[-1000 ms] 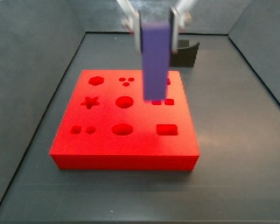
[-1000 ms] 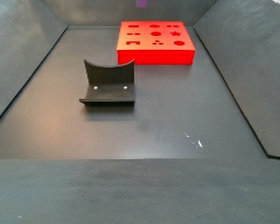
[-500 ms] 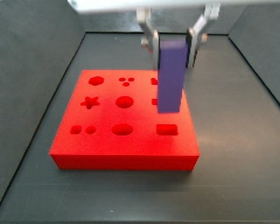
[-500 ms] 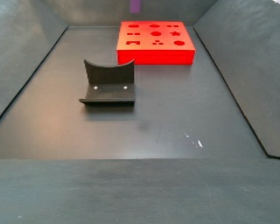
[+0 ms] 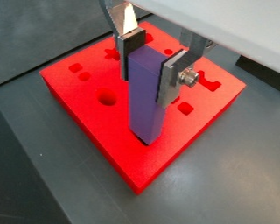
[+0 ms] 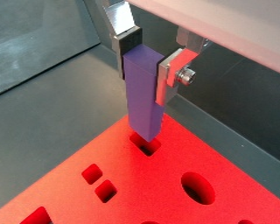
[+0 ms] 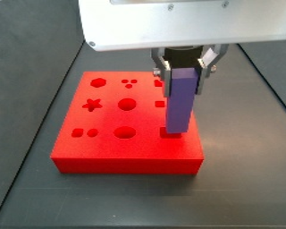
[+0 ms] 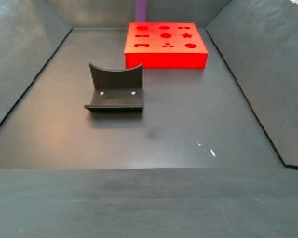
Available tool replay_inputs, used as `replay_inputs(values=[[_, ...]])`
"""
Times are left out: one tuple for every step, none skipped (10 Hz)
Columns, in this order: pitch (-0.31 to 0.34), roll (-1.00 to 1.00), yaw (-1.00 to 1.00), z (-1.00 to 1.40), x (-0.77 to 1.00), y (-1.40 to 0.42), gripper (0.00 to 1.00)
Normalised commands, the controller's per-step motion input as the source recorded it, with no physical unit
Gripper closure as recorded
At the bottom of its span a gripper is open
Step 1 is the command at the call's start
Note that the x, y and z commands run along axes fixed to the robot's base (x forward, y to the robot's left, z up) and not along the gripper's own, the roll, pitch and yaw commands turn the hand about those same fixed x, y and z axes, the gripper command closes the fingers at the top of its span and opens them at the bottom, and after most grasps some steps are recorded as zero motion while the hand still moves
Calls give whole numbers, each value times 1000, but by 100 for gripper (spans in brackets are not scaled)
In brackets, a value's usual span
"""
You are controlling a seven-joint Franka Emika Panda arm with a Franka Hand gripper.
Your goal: Insert the rectangle object.
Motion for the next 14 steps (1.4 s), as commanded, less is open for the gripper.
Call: replay_inputs(values=[[0, 46, -40, -74, -114, 60, 100], [0, 20, 0, -100, -54, 37, 100], [0, 29, 0, -111, 0, 0, 100], [0, 69, 0, -177, 0, 9, 100], [0, 96, 106, -203, 126, 0, 100], [0, 103, 83, -237, 11, 0, 100], [0, 74, 0, -243, -43, 0, 100], [0, 33, 0, -189, -143, 0, 100], [0, 7, 0, -160, -71, -91, 100], [0, 34, 0, -143, 117, -191, 100], [0, 63, 0, -169, 269, -131, 100], [16, 89, 0, -209, 329, -60, 100], [20, 96, 0, -257, 271, 0, 100], [19, 97, -46, -263, 40, 0, 100]])
